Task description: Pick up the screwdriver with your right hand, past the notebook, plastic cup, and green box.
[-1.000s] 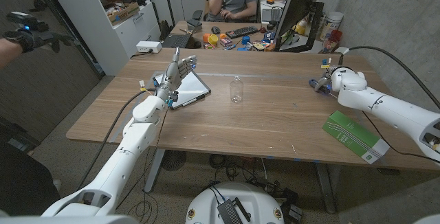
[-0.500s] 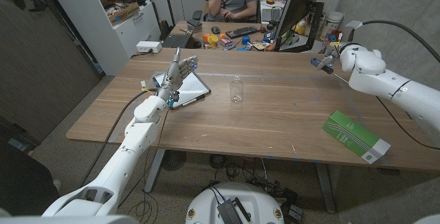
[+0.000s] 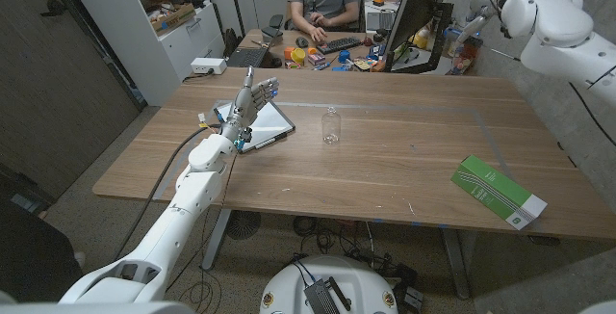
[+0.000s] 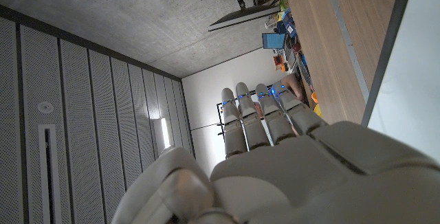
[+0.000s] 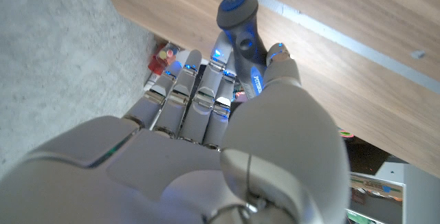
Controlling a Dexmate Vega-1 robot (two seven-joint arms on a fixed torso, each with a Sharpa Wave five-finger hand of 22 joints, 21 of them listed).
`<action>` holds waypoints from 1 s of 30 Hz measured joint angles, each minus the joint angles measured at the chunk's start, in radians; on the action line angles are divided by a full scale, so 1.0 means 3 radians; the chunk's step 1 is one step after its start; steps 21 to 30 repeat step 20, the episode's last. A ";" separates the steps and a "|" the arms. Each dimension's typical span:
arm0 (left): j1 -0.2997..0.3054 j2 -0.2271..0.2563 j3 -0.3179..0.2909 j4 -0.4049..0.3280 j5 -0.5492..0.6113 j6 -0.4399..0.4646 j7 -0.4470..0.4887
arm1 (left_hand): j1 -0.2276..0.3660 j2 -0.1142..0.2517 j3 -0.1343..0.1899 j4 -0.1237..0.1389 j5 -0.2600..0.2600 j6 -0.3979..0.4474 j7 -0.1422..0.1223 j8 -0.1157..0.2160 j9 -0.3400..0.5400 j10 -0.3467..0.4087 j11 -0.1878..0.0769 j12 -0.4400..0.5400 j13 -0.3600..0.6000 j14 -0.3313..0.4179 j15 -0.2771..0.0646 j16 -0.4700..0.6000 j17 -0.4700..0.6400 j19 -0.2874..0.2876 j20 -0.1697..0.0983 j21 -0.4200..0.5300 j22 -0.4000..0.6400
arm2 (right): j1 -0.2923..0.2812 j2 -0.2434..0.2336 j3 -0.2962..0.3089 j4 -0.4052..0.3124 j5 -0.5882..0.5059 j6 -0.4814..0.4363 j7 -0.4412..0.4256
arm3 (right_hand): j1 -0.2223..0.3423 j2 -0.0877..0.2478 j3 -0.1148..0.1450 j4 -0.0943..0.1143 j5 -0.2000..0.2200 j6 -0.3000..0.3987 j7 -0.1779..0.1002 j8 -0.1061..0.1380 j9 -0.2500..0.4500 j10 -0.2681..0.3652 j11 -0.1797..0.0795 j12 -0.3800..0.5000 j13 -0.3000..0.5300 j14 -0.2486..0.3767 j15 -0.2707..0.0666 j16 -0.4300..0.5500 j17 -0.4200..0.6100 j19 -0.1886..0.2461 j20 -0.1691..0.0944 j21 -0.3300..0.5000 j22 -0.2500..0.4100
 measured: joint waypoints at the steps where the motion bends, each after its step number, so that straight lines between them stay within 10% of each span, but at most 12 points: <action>1: 0.0002 0.0000 -0.0001 -0.0006 0.0000 0.0000 0.0000 | 0.0000 0.0000 0.0000 0.0000 0.0000 0.0000 0.0000 0.0000 0.0000 0.0000 0.0000 0.0000 0.0000 0.0000 0.0000 0.0000 0.0000 0.0000 0.0000 0.0000 0.0000 | 0.0000 0.0000 0.0000 0.0000 -0.0032 0.0025 0.0026 | 0.0000 0.0000 0.0000 0.0000 -0.0001 0.0000 0.0000 0.0000 0.0001 0.0000 0.0000 0.0000 0.0003 0.0000 0.0000 0.0000 0.0000 0.0012 -0.0012 0.0000 0.0000; 3: 0.0013 0.0005 -0.0004 -0.0029 -0.0014 -0.0001 0.0004 | 0.0000 0.0000 0.0000 0.0000 0.0000 0.0000 0.0000 0.0000 0.0000 0.0000 0.0000 0.0000 0.0000 0.0000 0.0000 0.0000 0.0000 0.0000 0.0000 0.0000 0.0000 | 0.0319 0.0000 0.0116 -0.0030 -0.0115 0.0088 0.0097 | 0.0021 -0.0021 0.0000 0.0000 -0.0015 0.0000 0.0000 0.0002 0.0008 0.0000 0.0000 0.0000 0.0015 0.0000 0.0000 -0.0013 -0.0007 0.0011 -0.0011 0.0000 0.0010; 10: 0.0041 0.0011 -0.0019 -0.0088 -0.0017 0.0010 0.0025 | 0.0000 0.0000 0.0000 0.0000 0.0000 -0.0018 0.0018 0.0000 0.0000 0.0000 0.0000 0.0000 0.0000 0.0000 0.0000 0.0000 0.0000 0.0000 0.0000 0.0000 0.0000 | 0.0563 0.0045 0.0241 -0.0043 -0.0386 0.0277 0.0311 | 0.0021 -0.0021 0.0000 0.0000 -0.0026 0.0005 -0.0007 0.0023 0.0019 0.0011 -0.0011 0.0029 0.0034 0.0000 0.0000 -0.0038 -0.0009 0.0011 -0.0011 0.0000 0.0016; 30: 0.0070 0.0015 -0.0032 -0.0151 -0.0018 0.0026 0.0034 | 0.0000 0.0000 -0.0010 0.0010 0.0000 -0.0018 0.0018 0.0000 0.0000 0.0000 0.0000 0.0000 0.0000 0.0000 0.0000 0.0000 0.0000 0.0000 0.0000 0.0000 0.0000 | 0.0597 0.0076 0.0335 -0.0063 -0.0538 0.0398 0.0442 | 0.0021 -0.0021 0.0000 0.0000 -0.0051 -0.0007 -0.0019 0.0038 0.0049 -0.0001 -0.0023 0.0030 0.0071 -0.0001 0.0000 -0.0062 0.0000 0.0011 -0.0011 0.0000 0.0016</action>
